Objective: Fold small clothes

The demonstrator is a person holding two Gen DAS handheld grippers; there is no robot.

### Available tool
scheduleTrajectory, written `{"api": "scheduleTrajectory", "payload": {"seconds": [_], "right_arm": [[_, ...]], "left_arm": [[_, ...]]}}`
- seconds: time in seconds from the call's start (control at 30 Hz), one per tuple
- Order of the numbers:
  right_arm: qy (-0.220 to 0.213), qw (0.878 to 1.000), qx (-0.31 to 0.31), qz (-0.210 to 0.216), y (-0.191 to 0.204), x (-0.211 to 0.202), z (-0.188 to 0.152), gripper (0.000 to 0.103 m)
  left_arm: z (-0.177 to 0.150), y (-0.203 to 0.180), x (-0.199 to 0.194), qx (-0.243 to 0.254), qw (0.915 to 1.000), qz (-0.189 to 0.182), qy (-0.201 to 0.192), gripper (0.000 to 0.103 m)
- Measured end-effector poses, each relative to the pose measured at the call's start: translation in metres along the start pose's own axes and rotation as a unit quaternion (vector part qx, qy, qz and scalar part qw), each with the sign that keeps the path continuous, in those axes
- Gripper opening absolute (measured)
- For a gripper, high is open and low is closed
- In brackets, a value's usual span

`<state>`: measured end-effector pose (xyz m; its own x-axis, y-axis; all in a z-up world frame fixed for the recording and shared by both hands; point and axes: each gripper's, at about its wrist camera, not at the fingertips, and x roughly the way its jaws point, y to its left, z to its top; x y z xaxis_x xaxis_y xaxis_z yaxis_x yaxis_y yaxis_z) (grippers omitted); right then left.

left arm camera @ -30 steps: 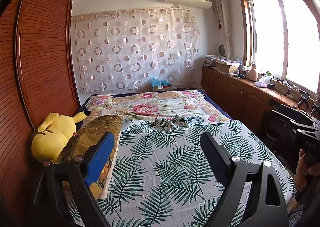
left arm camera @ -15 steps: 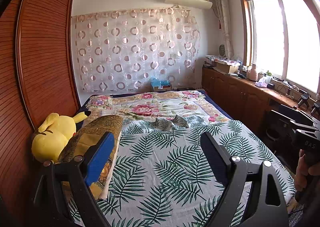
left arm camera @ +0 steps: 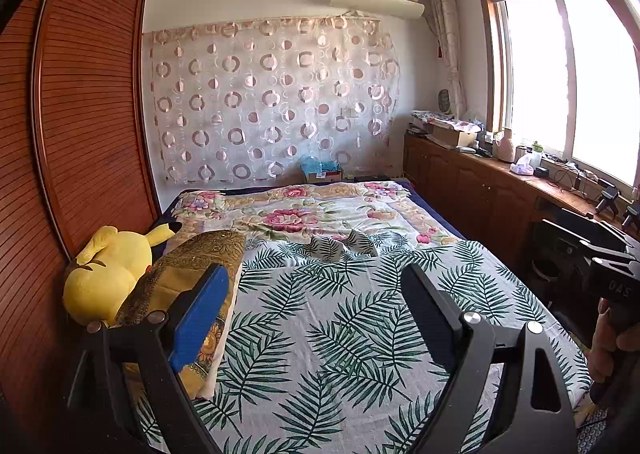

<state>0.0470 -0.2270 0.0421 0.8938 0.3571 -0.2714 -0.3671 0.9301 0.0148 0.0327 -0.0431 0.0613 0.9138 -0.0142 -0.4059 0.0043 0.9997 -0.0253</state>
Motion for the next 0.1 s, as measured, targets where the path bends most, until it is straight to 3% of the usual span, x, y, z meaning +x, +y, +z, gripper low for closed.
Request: {"api": "scheduleTrajectory", "payload": {"seconds": [0.1], "right_arm": [[-0.001, 1.000, 0.000, 0.000, 0.0000, -0.0003, -0.0002, 0.083]], "left_arm": [[-0.0001, 0.0002, 0.0000, 0.000, 1.0000, 0.000, 0.000, 0.088]]}}
